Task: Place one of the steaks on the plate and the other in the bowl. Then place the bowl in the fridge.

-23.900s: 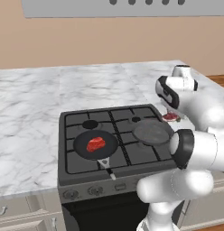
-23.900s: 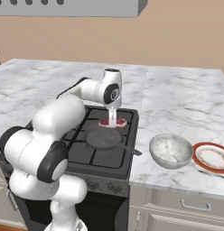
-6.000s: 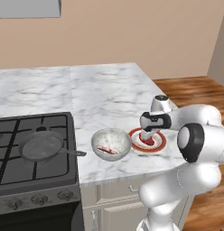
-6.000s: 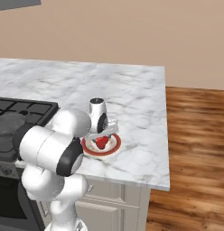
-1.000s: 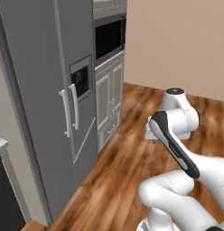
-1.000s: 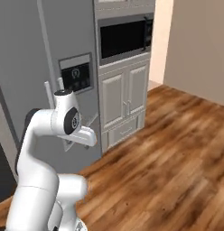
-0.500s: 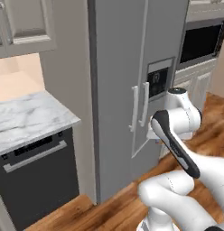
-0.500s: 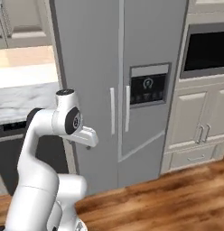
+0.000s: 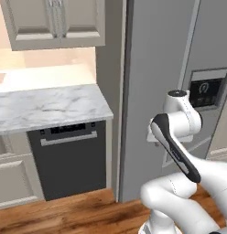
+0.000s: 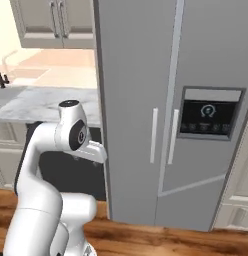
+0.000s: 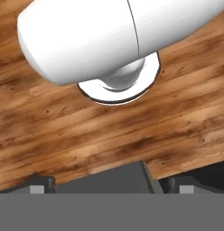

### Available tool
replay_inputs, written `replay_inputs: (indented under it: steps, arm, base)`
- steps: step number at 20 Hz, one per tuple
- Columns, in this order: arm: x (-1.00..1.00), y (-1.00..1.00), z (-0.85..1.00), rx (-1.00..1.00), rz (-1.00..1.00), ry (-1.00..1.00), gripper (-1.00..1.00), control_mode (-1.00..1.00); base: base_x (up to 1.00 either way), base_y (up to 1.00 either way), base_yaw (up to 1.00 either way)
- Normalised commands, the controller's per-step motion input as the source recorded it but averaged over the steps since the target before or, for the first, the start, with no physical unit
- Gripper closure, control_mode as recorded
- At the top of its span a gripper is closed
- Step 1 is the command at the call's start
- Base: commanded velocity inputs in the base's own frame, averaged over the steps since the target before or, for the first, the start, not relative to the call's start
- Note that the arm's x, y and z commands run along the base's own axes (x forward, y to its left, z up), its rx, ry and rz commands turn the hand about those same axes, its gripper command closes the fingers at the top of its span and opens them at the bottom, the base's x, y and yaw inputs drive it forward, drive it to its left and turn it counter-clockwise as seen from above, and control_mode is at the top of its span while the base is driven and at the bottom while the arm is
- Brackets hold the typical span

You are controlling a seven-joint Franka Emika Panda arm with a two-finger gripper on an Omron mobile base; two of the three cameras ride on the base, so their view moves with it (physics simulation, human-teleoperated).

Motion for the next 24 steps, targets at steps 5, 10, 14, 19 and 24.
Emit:
replay_inputs:
  steps: [5, 10, 14, 19, 24]
  arm:
    - [0.0, 0.0, 0.0, 0.0, 0.0, 0.0, -1.0, 1.0]
    - [0.0, 0.0, 0.0, 0.0, 0.0, 0.0, -1.0, 1.0]
    - [0.0, 0.0, 0.0, 0.0, 0.0, 0.0, -1.0, 1.0]
    - [0.0, 0.0, 0.0, 0.0, 0.0, 0.0, -1.0, 1.0]
    - [0.0, 0.0, 0.0, 0.0, 0.0, 0.0, -1.0, 1.0]
  base:
    - [-0.16, -0.74, 0.38]
    - [-0.26, -0.46, 0.01]
    - [-0.08, -0.21, -0.2]
    - [-0.07, -0.02, -0.44]
    - [0.0, -0.36, -0.3]
